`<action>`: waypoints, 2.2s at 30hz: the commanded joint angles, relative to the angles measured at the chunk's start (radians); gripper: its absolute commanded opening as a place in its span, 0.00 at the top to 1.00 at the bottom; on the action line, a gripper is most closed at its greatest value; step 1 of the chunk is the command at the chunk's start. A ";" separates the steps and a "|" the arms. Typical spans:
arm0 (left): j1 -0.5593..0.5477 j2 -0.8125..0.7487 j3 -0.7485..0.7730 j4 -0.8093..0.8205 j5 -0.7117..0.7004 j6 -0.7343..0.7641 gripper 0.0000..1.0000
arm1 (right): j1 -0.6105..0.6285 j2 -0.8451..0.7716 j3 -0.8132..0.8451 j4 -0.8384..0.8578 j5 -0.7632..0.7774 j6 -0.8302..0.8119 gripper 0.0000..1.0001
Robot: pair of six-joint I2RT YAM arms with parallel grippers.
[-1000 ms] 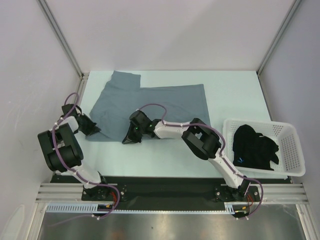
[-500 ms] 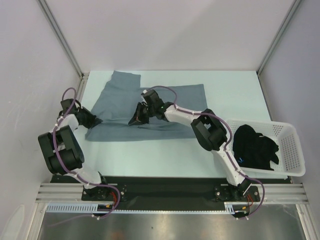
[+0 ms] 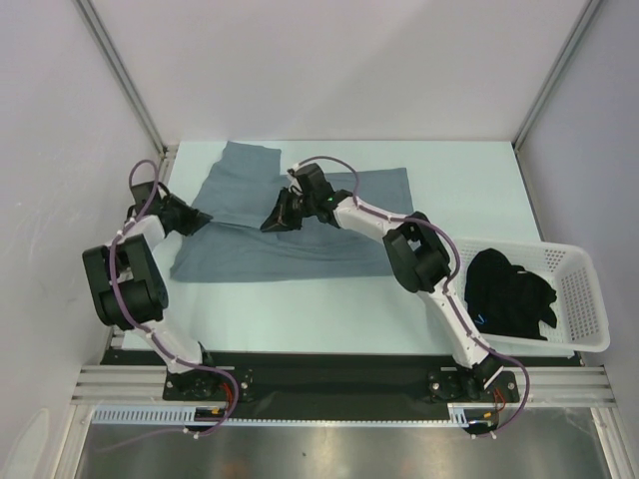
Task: Fold and stack the t-shirts
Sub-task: Fold the tshirt
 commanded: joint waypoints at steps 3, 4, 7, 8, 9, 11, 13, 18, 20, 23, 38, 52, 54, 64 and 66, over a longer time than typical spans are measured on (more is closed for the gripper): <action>-0.047 0.059 0.083 0.096 0.023 -0.077 1.00 | -0.041 0.051 0.098 -0.030 -0.039 -0.022 0.98; -0.056 0.076 0.091 0.103 0.022 -0.088 1.00 | -0.047 0.059 0.113 -0.029 -0.048 -0.021 0.98; -0.073 0.096 0.121 0.108 0.014 -0.103 1.00 | -0.055 0.085 0.149 -0.040 -0.059 -0.028 0.96; -0.078 0.108 0.131 0.106 0.012 -0.107 1.00 | -0.056 0.090 0.153 -0.041 -0.061 -0.030 0.95; -0.081 0.116 0.146 0.108 0.008 -0.108 1.00 | -0.058 0.099 0.159 -0.041 -0.061 -0.031 0.95; -0.090 0.128 0.163 0.105 0.006 -0.114 1.00 | -0.064 0.110 0.176 -0.044 -0.064 -0.035 0.94; -0.096 0.148 0.186 0.100 0.005 -0.119 1.00 | -0.068 0.128 0.187 -0.047 -0.065 -0.038 0.94; -0.102 0.179 0.227 0.094 -0.001 -0.127 1.00 | -0.087 0.154 0.221 -0.033 -0.076 -0.031 0.92; -0.105 0.199 0.241 0.093 0.002 -0.128 1.00 | -0.091 0.171 0.233 -0.030 -0.079 -0.021 0.92; -0.113 0.226 0.272 0.085 0.005 -0.125 1.00 | -0.104 0.180 0.242 -0.029 -0.072 0.002 0.92; -0.190 0.423 0.557 0.005 0.040 -0.084 0.70 | -0.160 0.186 0.233 0.042 -0.033 0.042 0.79; -0.158 -0.068 0.208 -0.264 -0.115 0.274 0.42 | -0.263 -0.132 0.087 -0.549 0.162 -0.493 0.40; -0.156 -0.145 0.064 -0.222 -0.074 0.286 0.43 | -0.274 -0.266 -0.067 -0.479 0.165 -0.490 0.40; -0.026 -0.199 -0.156 -0.176 -0.001 0.323 0.48 | -0.397 -0.416 -0.336 -0.655 0.410 -0.633 0.44; 0.022 -0.183 -0.171 -0.182 0.002 0.326 0.51 | -0.403 -0.445 -0.376 -0.681 0.445 -0.648 0.49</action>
